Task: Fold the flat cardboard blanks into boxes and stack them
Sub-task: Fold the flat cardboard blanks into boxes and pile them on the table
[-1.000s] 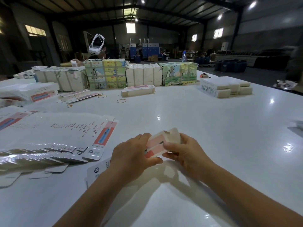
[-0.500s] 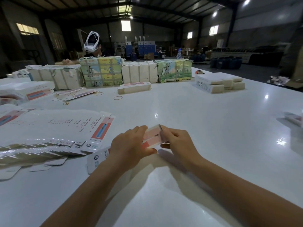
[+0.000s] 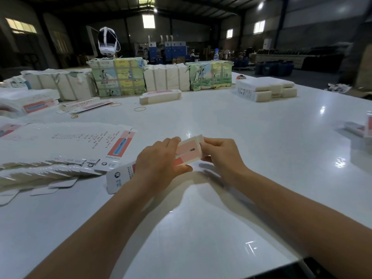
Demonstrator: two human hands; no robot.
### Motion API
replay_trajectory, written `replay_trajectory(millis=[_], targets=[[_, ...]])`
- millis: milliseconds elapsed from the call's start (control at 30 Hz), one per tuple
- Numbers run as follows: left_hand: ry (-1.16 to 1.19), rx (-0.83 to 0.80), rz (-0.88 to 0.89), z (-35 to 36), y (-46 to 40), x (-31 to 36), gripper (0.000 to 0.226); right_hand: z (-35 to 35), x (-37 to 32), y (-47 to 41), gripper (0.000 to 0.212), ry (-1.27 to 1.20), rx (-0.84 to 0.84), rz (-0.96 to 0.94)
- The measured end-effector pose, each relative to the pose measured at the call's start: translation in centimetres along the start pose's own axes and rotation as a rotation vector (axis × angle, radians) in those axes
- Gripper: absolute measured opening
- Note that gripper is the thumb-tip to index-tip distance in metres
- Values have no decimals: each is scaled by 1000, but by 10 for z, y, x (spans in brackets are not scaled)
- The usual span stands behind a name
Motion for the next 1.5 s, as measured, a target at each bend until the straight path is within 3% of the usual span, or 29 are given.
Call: replay_trajectory(millis=[133,500,633,800,1133,1300,1500], targets=[[-26,19,-15,1,-1,1,73,-3,-4,-2,23,262,71,-74],[-81,32,-2,2,0,6,74,6,-11,5,30,726,0,-366],[-142,32,-18,0,0,9,73,7,-10,3,27,725,11,-327],[-175,-30,-116,1,-2,3,74,-5,-11,0,10,379,141,-208],[-178,-106,-199,-10,1,12,77,-2,-9,7,13,193,191,-201],[-162,-92,-189,-17,1,16,86,-3,-11,4,11,149,136,-197],[-187,-115,-143,-17,2,16,80,7,-15,8,20,420,53,-377]])
Point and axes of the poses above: each hand's wrist, its own y-axis away from the middle knuckle, its own z-axis out of the palm, x = y × z, the point moved 6 cm from there along -y, towards the middle knuckle, and after that the axes turned 12 degrees about -y, right-handed, at the moved point
